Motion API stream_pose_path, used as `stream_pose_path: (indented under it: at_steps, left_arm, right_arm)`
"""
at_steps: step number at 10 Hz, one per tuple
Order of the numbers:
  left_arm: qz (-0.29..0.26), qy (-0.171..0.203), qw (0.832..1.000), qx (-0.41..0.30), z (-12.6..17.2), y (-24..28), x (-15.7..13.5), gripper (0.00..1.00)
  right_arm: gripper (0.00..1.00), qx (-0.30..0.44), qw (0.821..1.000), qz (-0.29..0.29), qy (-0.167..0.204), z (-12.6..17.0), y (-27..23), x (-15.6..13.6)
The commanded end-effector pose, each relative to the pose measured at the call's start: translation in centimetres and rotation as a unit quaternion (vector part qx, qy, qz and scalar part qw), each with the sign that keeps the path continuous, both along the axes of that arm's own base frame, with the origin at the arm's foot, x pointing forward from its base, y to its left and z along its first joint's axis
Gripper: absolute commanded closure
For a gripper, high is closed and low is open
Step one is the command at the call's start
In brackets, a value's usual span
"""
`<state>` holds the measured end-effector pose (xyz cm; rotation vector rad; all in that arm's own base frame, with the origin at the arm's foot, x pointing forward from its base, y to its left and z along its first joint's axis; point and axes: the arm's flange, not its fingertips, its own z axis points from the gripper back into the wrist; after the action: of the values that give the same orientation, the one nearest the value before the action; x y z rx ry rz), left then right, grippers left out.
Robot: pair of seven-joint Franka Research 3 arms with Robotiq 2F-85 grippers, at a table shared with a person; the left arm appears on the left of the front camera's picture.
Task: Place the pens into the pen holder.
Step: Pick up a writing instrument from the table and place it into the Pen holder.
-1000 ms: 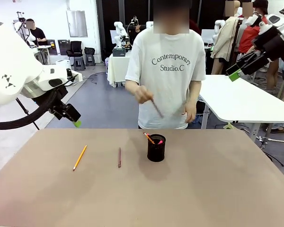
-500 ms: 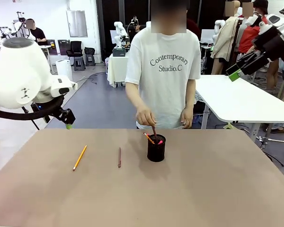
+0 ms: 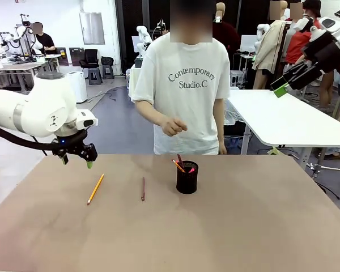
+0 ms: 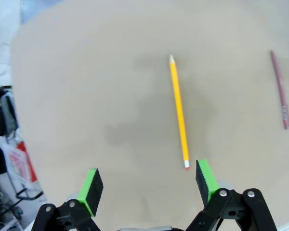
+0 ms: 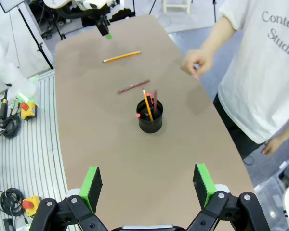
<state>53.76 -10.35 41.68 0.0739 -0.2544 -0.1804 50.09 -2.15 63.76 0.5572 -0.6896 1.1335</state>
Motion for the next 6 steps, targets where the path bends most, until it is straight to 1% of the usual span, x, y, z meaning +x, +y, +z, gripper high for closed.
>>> stream_pose_path:
  at_steps: [1,2,3,4,5,6]
  left_arm:
    - [0.007,0.022,0.999,-0.027,-0.4,0.4,0.2,0.00]
    - [0.030,0.031,0.999,-0.028,-1.2,0.1,0.3,0.00]
    - [0.028,0.034,0.999,-0.029,-1.6,0.0,0.3,0.00]
    - [0.009,0.036,0.998,-0.042,-0.8,-0.2,-0.1,0.00]
    - [0.016,0.030,0.999,-0.023,-2.2,0.0,0.2,0.00]
    - [0.016,0.030,0.999,-0.023,-2.2,0.0,0.2,0.00]
  right_arm:
    - [0.00,0.000,1.000,0.001,0.001,0.0,0.0,-0.2]
    - [0.00,0.000,1.000,0.001,0.001,0.0,0.0,-0.2]
    - [0.00,0.000,1.000,0.001,0.001,0.0,0.0,-0.2]
    - [0.00,0.000,1.000,0.001,0.001,0.0,0.0,-0.2]
    - [0.00,0.000,1.000,0.001,0.001,0.0,0.0,-0.2]
    - [0.00,0.000,1.000,0.001,0.001,0.0,0.0,-0.2]
